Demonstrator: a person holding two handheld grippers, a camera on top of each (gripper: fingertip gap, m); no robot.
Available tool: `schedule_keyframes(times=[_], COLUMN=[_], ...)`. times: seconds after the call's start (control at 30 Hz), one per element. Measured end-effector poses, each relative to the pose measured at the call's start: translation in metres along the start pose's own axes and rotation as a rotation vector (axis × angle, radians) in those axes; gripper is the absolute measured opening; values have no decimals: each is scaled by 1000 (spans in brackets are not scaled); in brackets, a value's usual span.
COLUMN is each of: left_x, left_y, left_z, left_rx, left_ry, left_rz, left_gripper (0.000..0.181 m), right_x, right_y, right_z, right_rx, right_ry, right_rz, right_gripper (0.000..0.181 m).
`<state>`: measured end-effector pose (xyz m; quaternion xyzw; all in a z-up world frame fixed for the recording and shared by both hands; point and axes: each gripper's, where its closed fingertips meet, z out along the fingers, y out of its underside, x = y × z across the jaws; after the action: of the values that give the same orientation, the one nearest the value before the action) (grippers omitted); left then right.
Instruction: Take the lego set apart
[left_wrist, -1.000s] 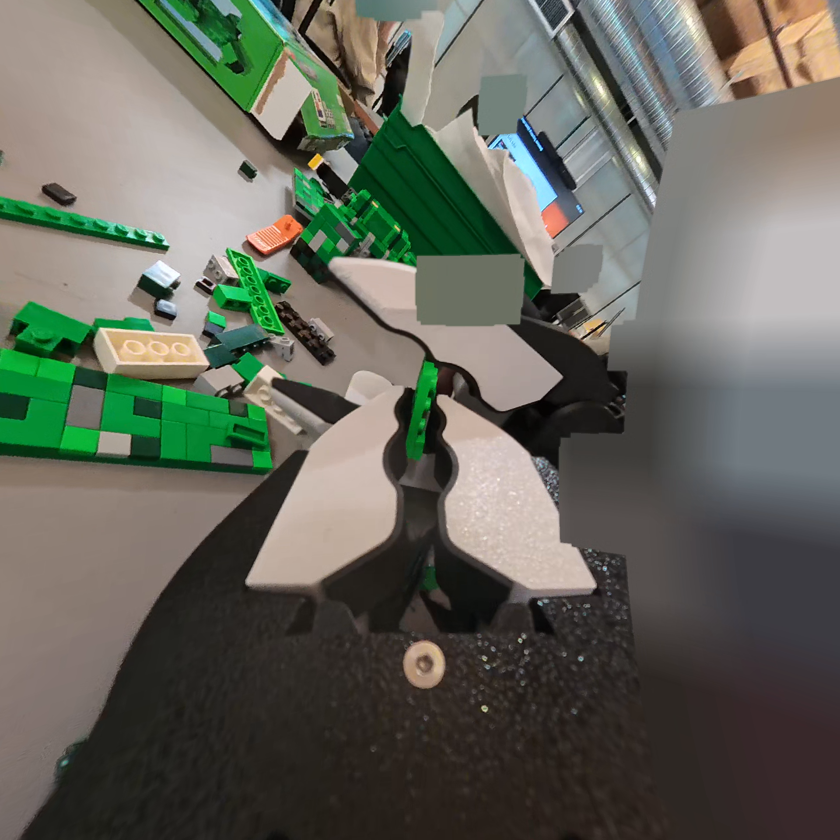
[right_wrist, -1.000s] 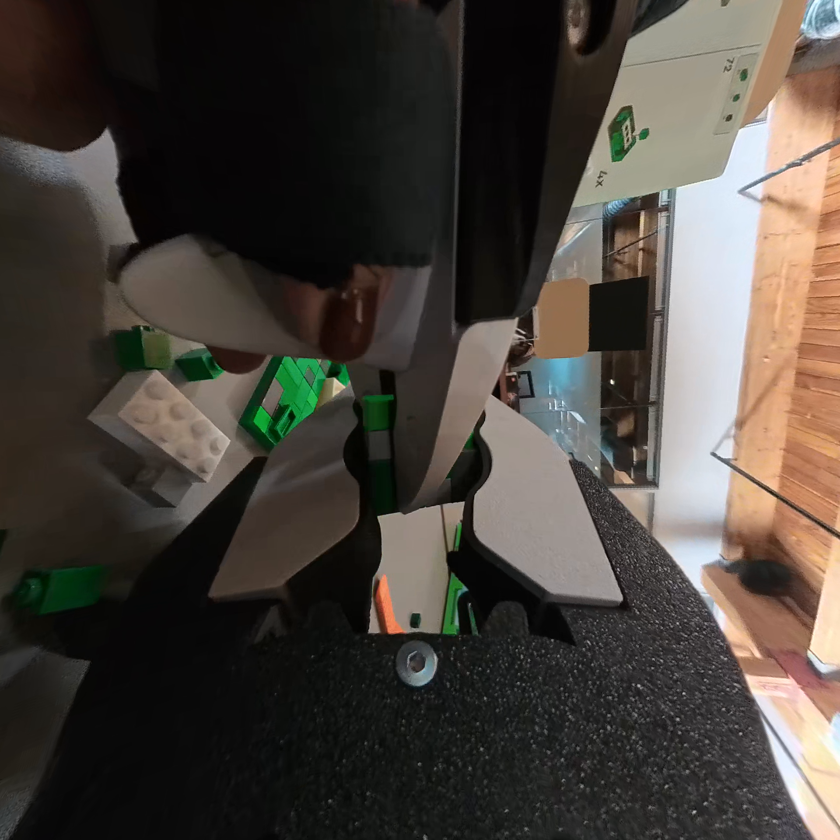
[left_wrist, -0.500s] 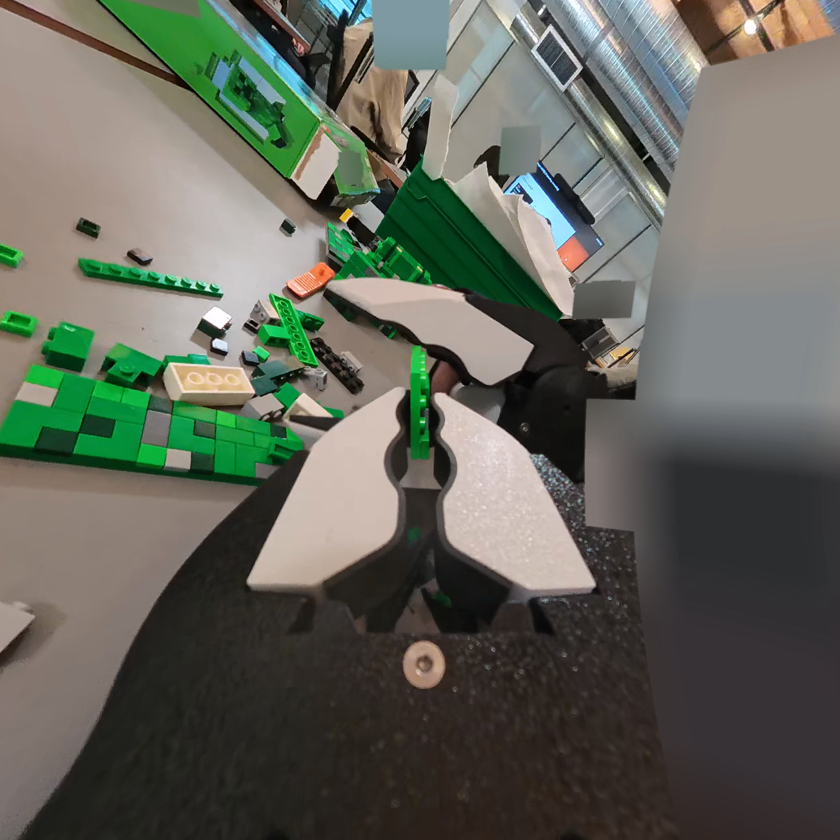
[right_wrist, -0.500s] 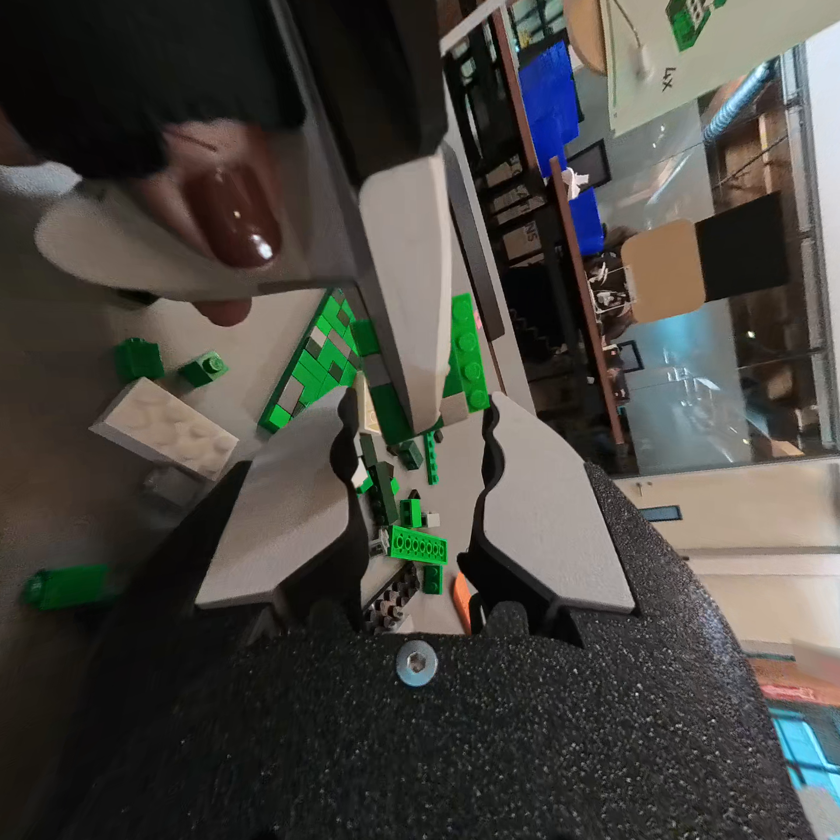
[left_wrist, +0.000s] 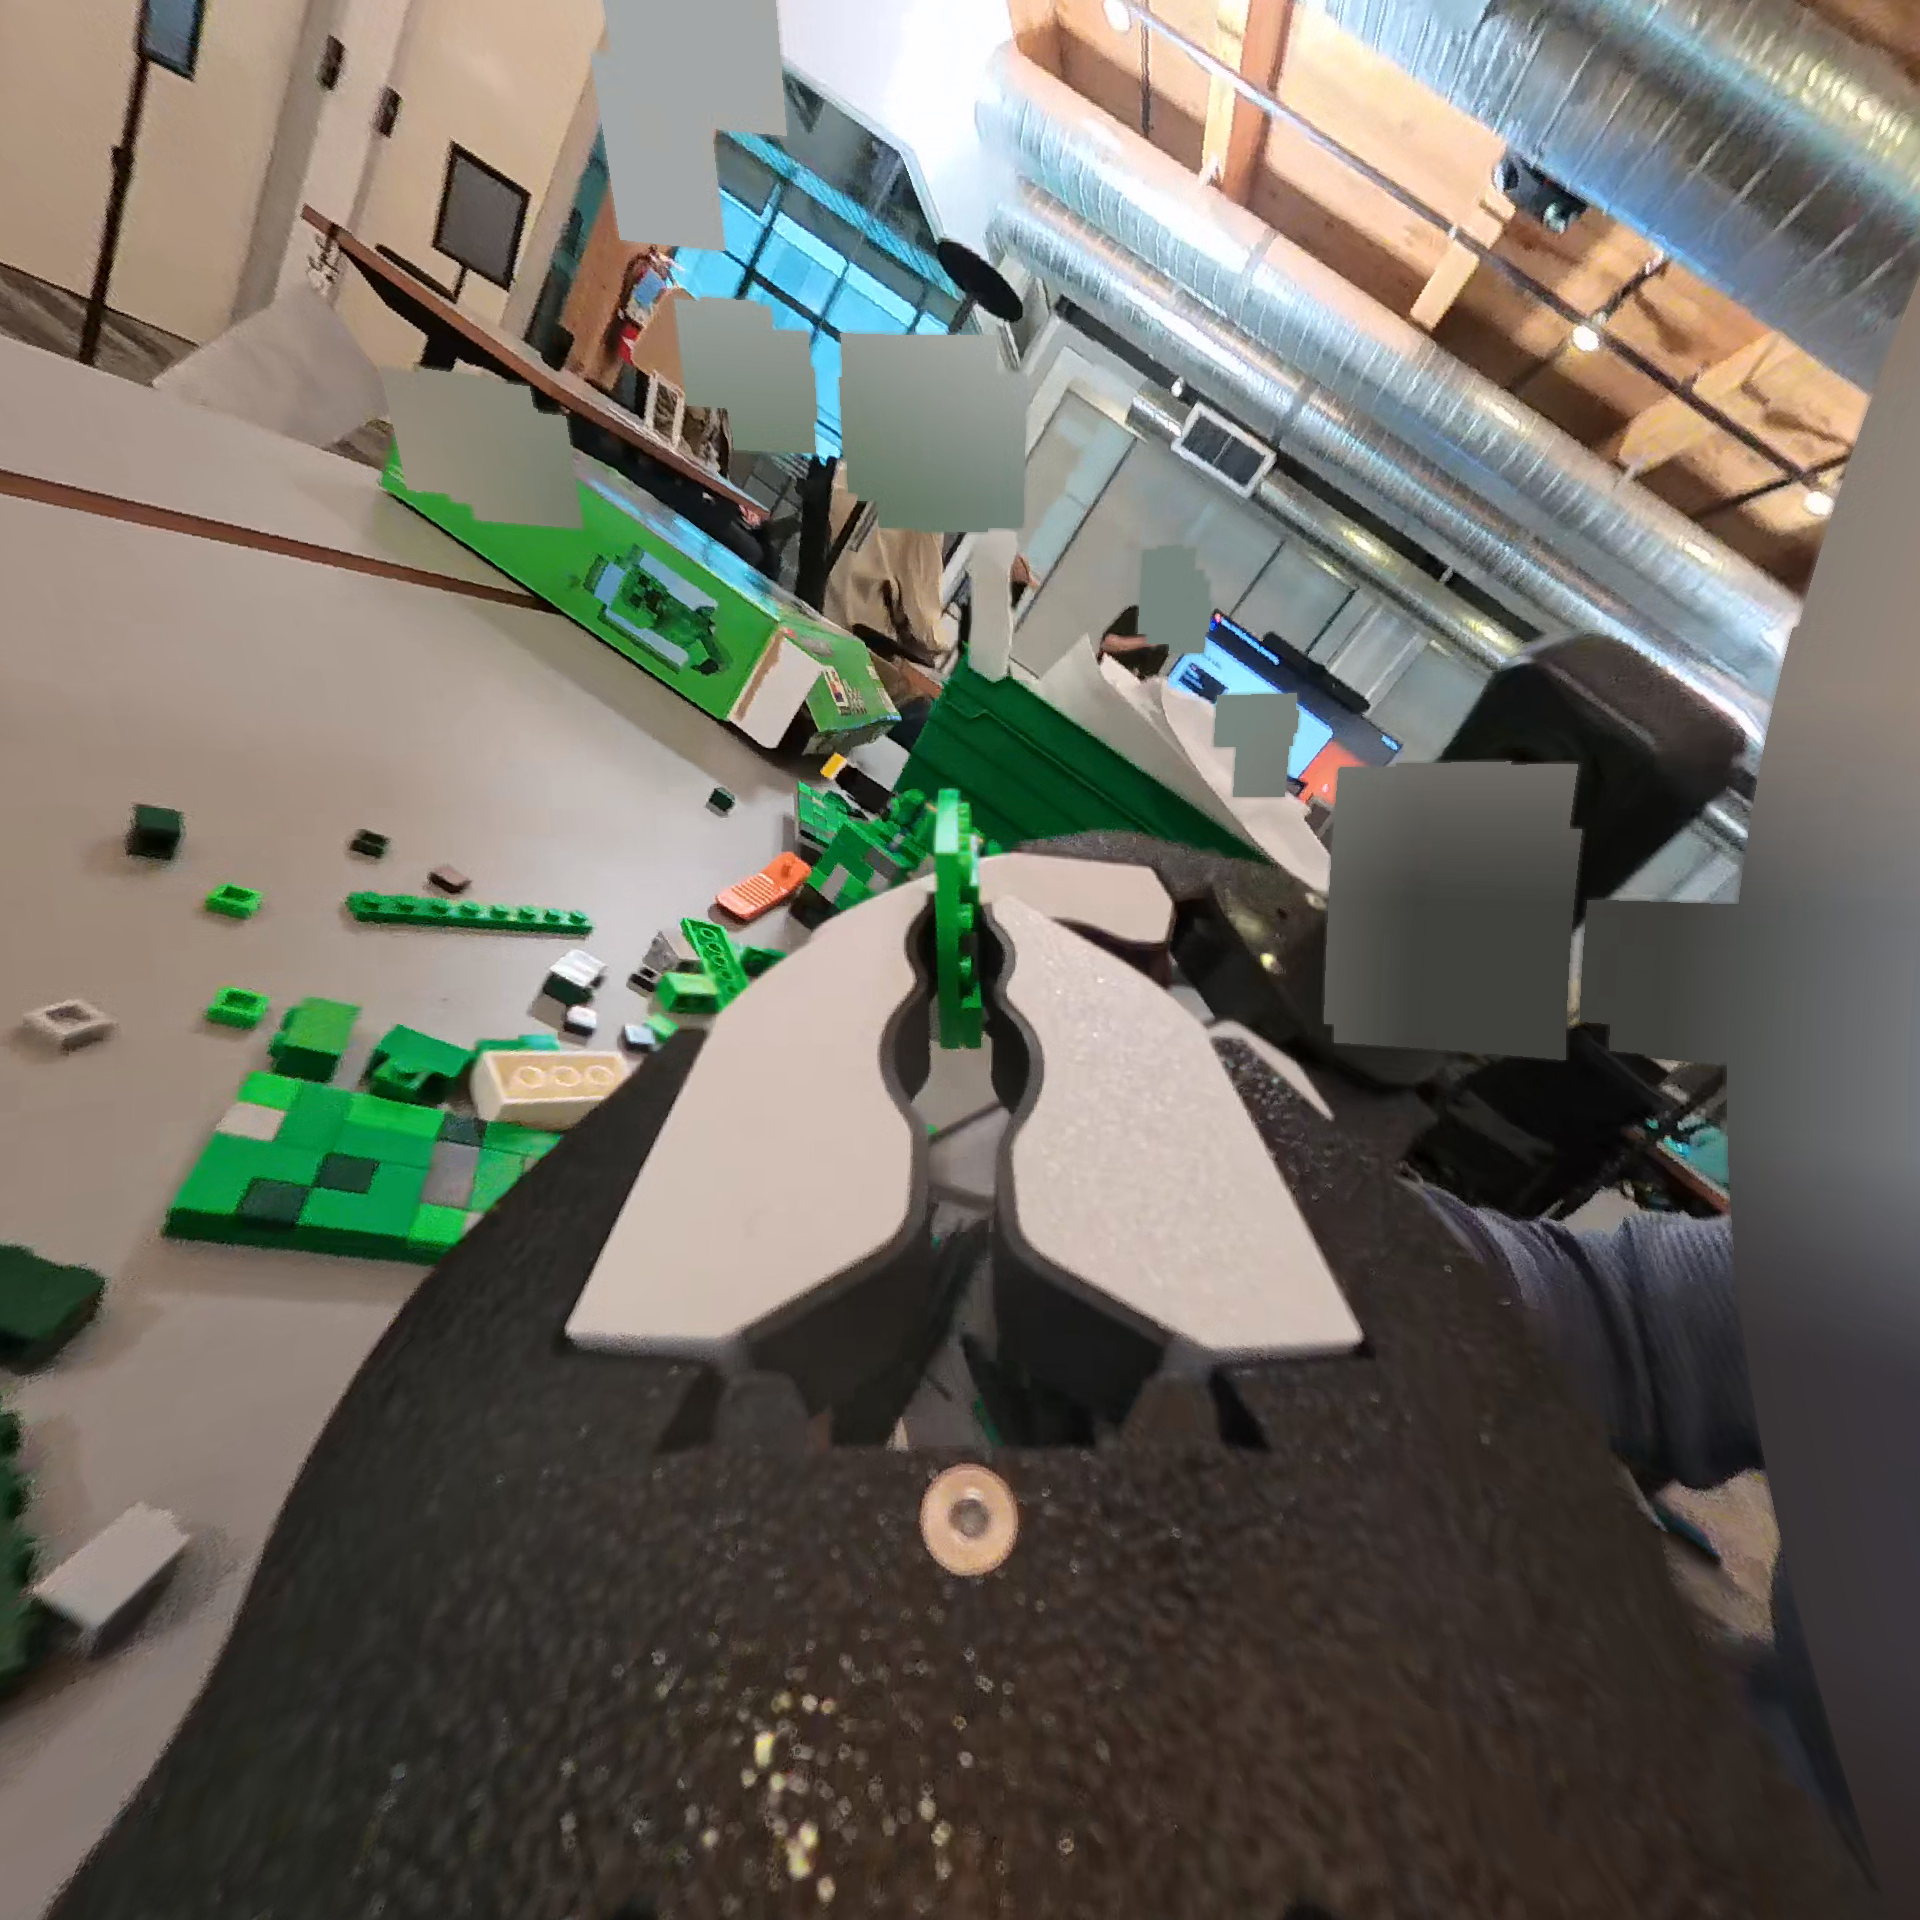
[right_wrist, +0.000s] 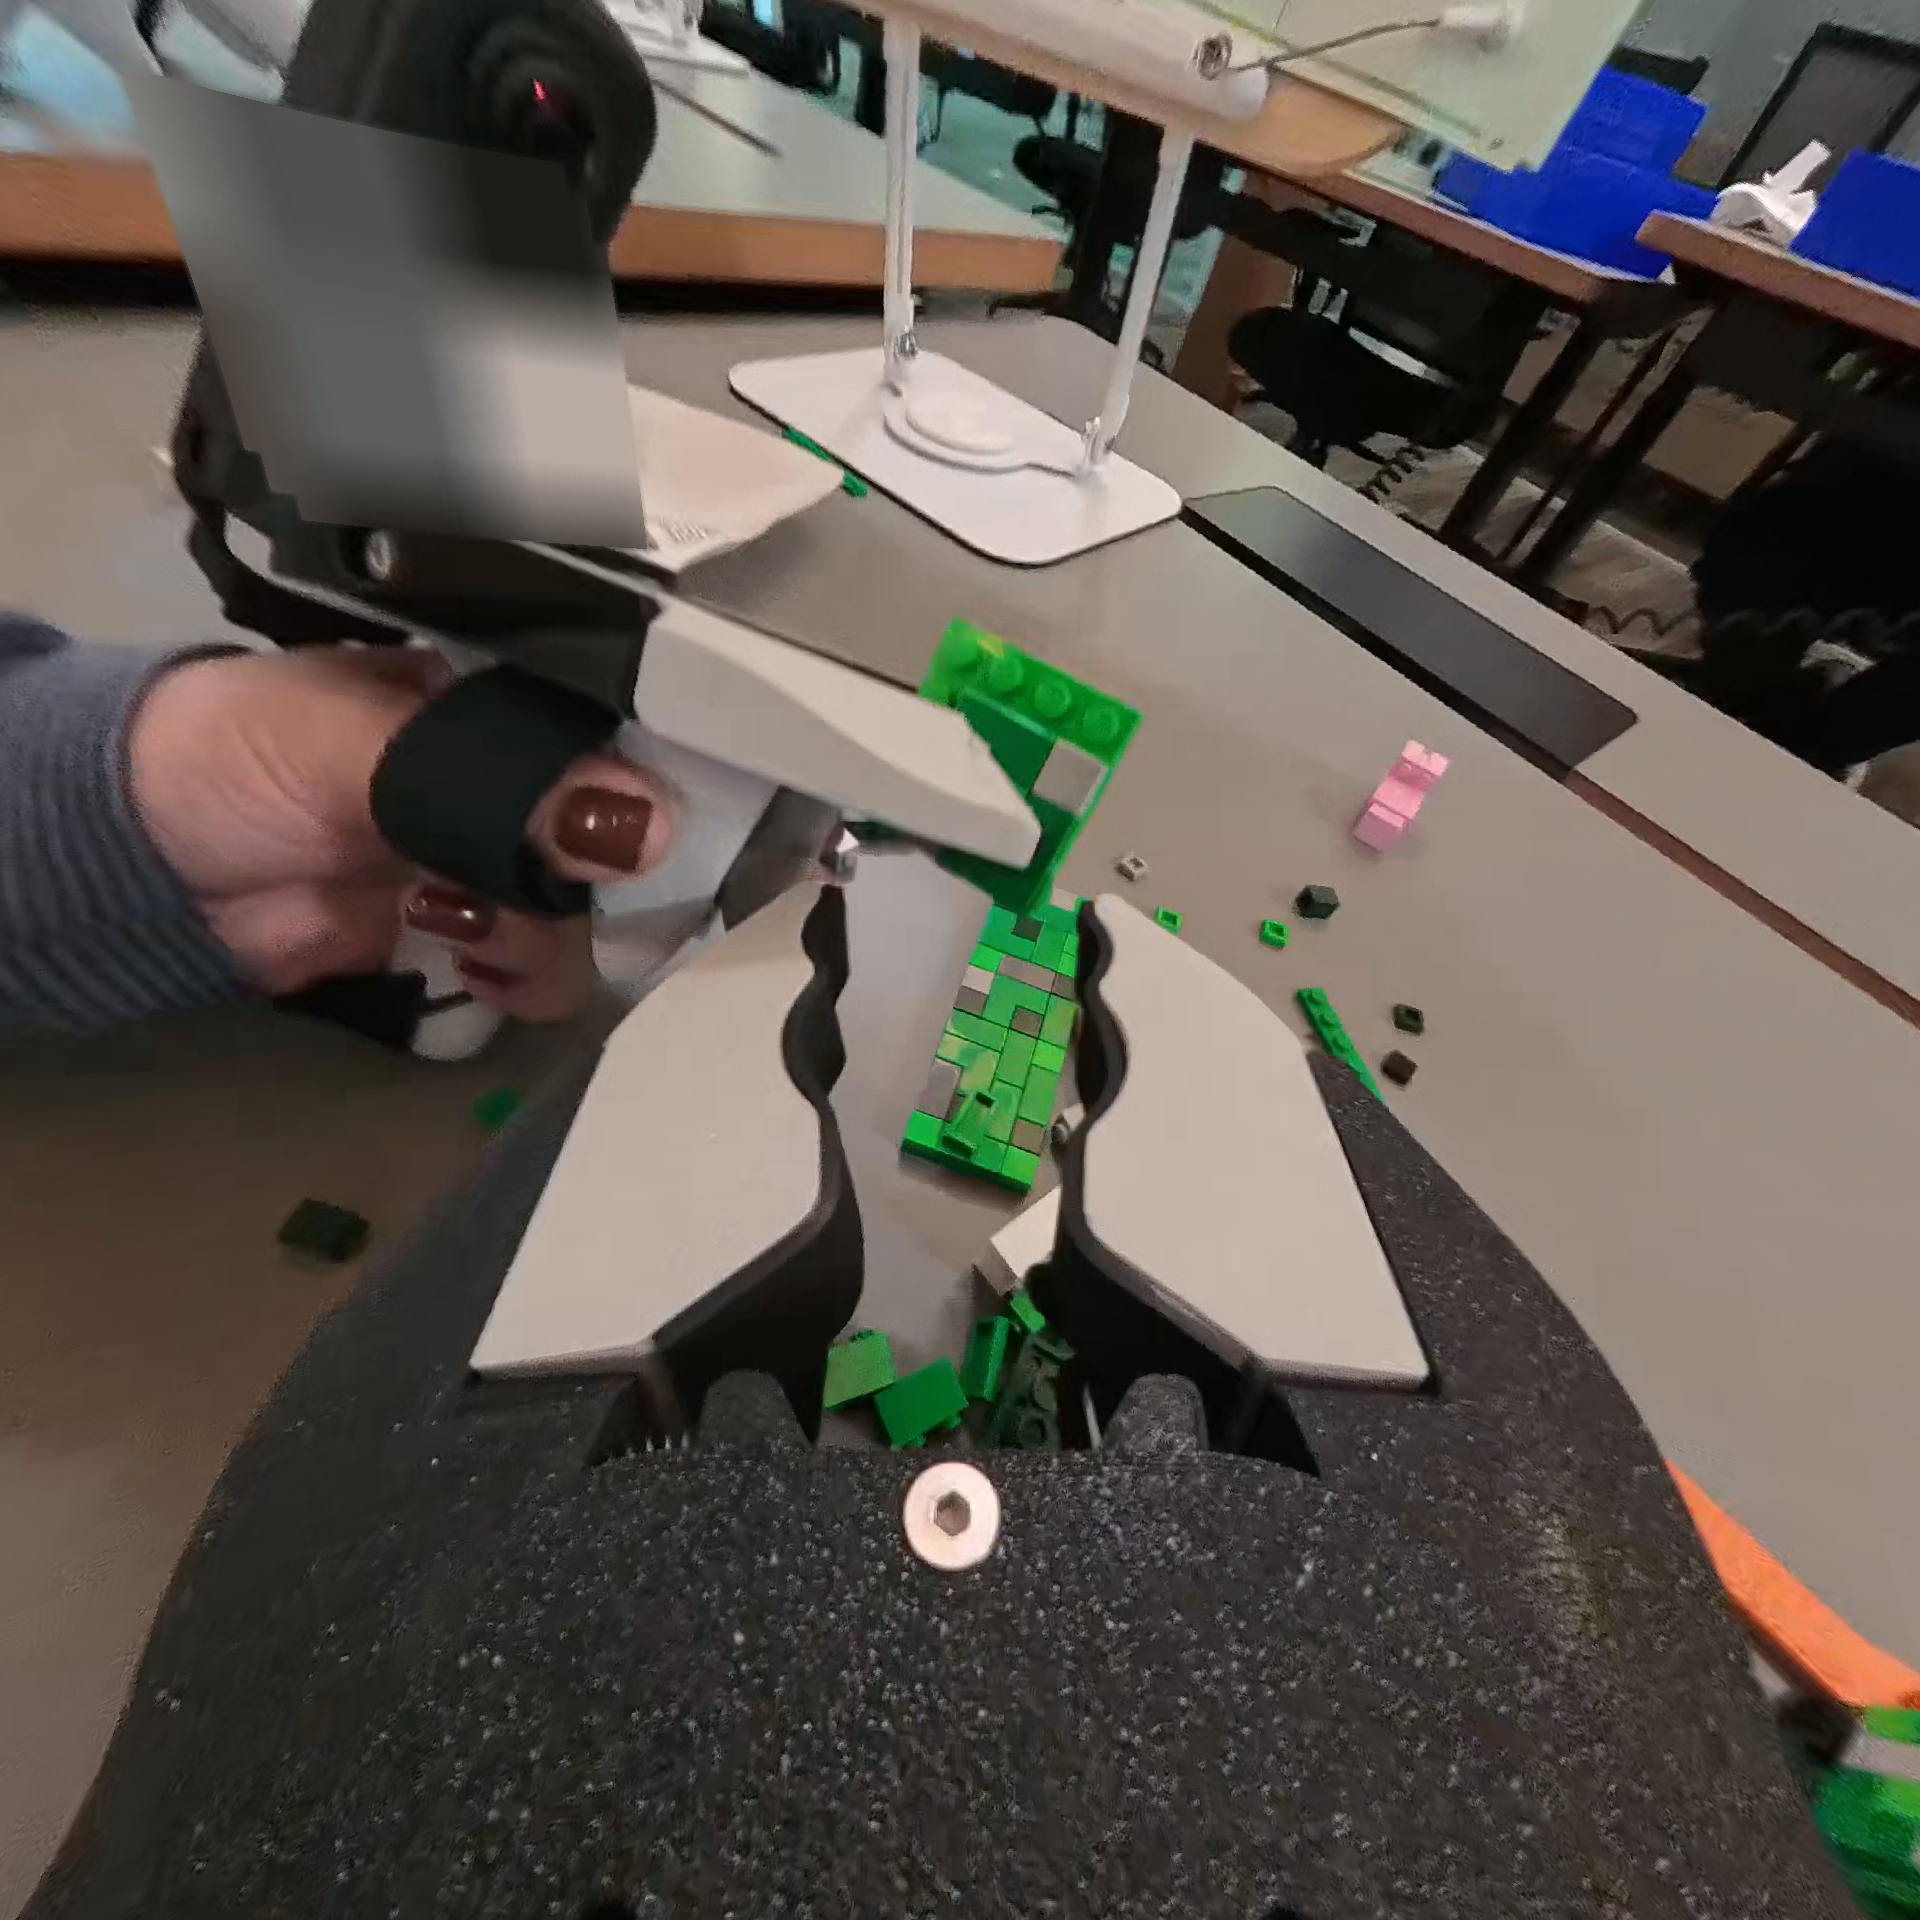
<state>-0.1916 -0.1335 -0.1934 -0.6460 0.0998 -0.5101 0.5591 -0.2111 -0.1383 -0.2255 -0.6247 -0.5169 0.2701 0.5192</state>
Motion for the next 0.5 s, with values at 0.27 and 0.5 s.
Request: schedule_keyframes(times=[0.27,0.5], left_x=[7,40], left_y=[2,-5], left_z=[1,-7], left_rx=[-7,-12], left_ry=[64,375], left_rz=[-12,-96], left_gripper=[5,6], right_x=[0,-22], right_y=[-13,-33], right_z=[-10,-36], right_rx=[110,269], right_ry=[-91,-511], right_rz=[88,266], right_gripper=[21,6])
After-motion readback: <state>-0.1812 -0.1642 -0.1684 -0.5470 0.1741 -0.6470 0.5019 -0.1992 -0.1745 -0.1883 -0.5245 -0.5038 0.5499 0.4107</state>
